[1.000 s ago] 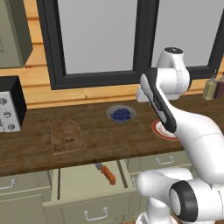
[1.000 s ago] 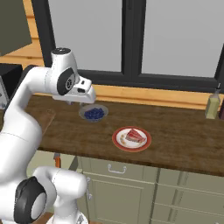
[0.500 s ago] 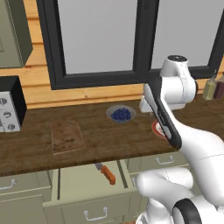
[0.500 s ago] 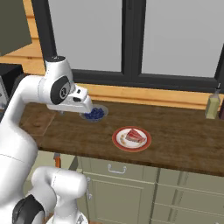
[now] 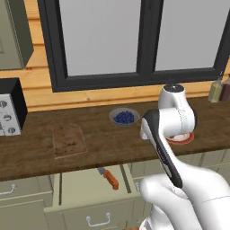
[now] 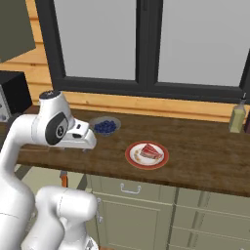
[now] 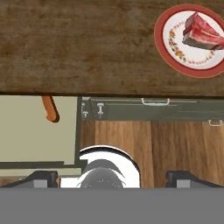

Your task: Pick up the knife from the drawer and place it on the cutting board. Then place the meat from the plate to the cutting board.

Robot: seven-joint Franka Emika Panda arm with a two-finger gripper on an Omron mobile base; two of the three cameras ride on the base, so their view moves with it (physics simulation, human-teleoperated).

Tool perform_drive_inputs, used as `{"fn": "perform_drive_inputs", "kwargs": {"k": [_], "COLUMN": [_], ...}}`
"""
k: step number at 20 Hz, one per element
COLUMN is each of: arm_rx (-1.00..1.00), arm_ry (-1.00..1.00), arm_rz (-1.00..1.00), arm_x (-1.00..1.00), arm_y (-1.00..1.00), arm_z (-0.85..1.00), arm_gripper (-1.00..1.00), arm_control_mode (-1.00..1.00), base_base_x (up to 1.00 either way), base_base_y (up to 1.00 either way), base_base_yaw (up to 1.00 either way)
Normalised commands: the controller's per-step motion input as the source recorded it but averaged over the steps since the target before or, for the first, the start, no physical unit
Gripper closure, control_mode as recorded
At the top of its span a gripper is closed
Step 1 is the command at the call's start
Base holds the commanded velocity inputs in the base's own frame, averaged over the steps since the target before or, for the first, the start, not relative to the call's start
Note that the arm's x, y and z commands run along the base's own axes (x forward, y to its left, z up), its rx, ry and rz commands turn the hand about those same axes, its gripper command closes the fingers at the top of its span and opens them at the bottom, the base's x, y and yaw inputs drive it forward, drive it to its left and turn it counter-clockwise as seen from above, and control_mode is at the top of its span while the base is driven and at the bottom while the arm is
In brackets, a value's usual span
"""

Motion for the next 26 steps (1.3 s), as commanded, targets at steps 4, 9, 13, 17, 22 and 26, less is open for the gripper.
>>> {"fn": "perform_drive_inputs", "kwargs": {"k": [4, 9, 13, 17, 22, 26], "arm_rx": [0.0, 0.0, 0.0, 0.0, 0.0, 0.0], "arm_ry": [0.01, 0.0, 0.0, 0.0, 0.0, 0.0], "arm_rz": [0.01, 0.0, 0.0, 0.0, 0.0, 0.0], "arm_x": [-0.18, 0.0, 0.0, 0.0, 0.0, 0.0], "arm_y": [0.08, 0.0, 0.0, 0.0, 0.0, 0.0], "arm_z": [-0.44, 0.0, 0.0, 0.0, 0.0, 0.0], "arm_gripper": [-1.0, -1.0, -1.0, -1.0, -1.0, -1.0], "arm_control_mode": [-1.0, 1.0, 1.0, 1.0, 1.0, 1.0], "base_base_x": [0.0, -0.26, -0.15, -0.14, -0.18, 0.19], "base_base_y": [0.0, -0.02, -0.37, -0.72, -0.65, 0.11], "base_base_yaw": [0.0, 0.19, 0.27, 0.25, 0.24, 0.21]}}
